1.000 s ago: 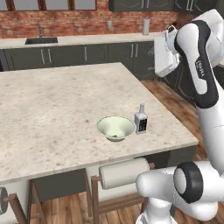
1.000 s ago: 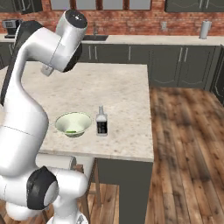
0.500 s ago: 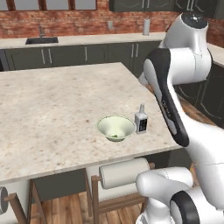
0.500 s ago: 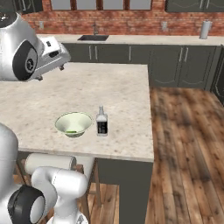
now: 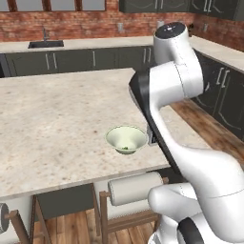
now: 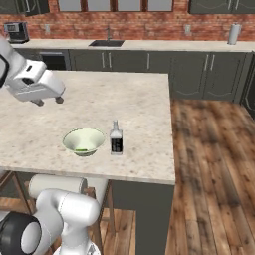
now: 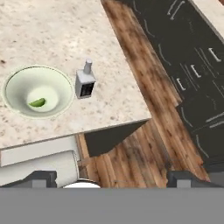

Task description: There is a bowl on the dining counter. Grab a lemon wedge from the fridge and place it in the bowl. Then get the liquor bottle and glass cup from the cabinet and place them next to the bowl.

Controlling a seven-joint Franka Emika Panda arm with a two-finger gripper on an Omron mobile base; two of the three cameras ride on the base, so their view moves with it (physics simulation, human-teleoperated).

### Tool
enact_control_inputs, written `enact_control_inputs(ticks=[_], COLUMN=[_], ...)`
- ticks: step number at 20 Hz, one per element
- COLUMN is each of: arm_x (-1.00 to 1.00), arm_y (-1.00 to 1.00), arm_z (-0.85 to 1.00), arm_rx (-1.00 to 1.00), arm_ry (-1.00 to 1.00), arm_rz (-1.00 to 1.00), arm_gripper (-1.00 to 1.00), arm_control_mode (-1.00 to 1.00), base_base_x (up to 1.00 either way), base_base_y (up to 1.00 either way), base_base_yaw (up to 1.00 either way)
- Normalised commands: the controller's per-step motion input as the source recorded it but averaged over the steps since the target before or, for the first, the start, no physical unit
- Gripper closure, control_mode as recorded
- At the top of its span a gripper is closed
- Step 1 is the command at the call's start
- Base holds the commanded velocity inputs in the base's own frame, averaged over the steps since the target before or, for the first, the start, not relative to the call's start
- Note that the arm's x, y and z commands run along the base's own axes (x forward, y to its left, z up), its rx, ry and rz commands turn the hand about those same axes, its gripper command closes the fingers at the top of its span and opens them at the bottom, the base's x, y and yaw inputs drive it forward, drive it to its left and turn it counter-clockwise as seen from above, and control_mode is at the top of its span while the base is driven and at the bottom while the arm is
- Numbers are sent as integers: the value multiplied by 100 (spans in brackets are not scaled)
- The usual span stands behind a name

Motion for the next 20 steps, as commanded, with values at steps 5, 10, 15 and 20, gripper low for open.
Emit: enact_control_inputs(ticks=[5,10,15,20], arm_x=[-27,-22,-26,0], arm_y=[-15,-12,-2,0], arm_z=[-6,-3,-1,0], arm_rx=[30,27,9,0], arm_ry=[17,7,-1,0], arm_rz=[-45,-21,-5,0], arm_gripper=[-100,-100,-100,-100], arm_control_mode=[-100,-100,100,100], base_base_x=[0,0,-33,-100], base_base_y=[0,0,0,26], base_base_yaw=[0,0,-2,-2])
